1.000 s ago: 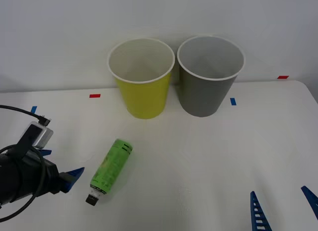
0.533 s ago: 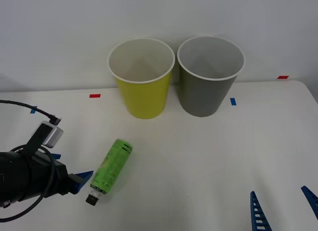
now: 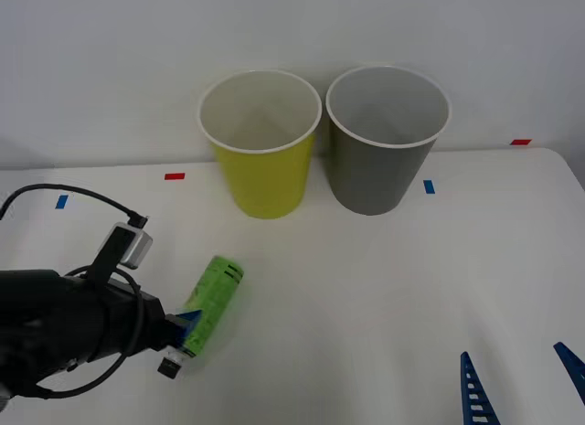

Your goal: Put cans in the gray bin and PET bottles in the light green bin.

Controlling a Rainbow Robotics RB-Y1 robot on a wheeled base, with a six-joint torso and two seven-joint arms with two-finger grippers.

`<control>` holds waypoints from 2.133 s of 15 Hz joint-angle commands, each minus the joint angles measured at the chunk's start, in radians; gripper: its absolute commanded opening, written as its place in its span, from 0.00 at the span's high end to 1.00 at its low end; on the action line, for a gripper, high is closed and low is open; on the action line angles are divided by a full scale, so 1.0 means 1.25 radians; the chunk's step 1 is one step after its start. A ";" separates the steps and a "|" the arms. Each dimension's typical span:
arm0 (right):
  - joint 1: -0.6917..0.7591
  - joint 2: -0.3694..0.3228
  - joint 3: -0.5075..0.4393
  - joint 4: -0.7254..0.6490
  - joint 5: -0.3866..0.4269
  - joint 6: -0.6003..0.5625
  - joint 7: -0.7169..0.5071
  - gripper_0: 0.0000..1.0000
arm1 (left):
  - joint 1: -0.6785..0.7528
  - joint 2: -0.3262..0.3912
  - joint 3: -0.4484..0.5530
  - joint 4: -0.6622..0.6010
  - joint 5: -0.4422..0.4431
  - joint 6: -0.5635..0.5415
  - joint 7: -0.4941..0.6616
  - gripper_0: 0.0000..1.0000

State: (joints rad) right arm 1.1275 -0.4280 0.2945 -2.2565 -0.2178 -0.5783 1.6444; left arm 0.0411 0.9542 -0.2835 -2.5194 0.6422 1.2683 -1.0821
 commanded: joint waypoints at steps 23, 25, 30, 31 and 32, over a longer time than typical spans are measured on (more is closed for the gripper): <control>0.000 0.000 0.000 0.000 0.000 0.000 0.000 0.00 | -0.384 -0.171 -0.322 0.267 -0.139 0.226 0.034 0.00; 0.000 0.000 0.000 0.000 0.000 0.000 0.000 0.00 | -0.400 -0.180 -0.322 0.281 -0.125 0.231 0.045 0.00; 0.000 0.000 0.000 0.000 0.000 0.000 0.000 0.00 | -0.410 -0.231 -0.313 0.354 -0.117 0.231 0.047 0.00; 0.000 0.000 0.000 0.000 0.000 0.000 0.000 0.00 | -0.410 -0.236 -0.308 0.362 -0.117 0.231 0.048 0.00; 0.000 0.000 0.000 0.000 0.000 0.000 0.000 0.00 | -0.410 -0.242 -0.302 0.369 -0.117 0.231 0.048 0.00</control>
State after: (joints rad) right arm 1.1275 -0.4280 0.2945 -2.2565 -0.2178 -0.5783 1.6444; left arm -0.4708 0.6598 -0.6689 -2.0682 0.4950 1.5572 -1.0221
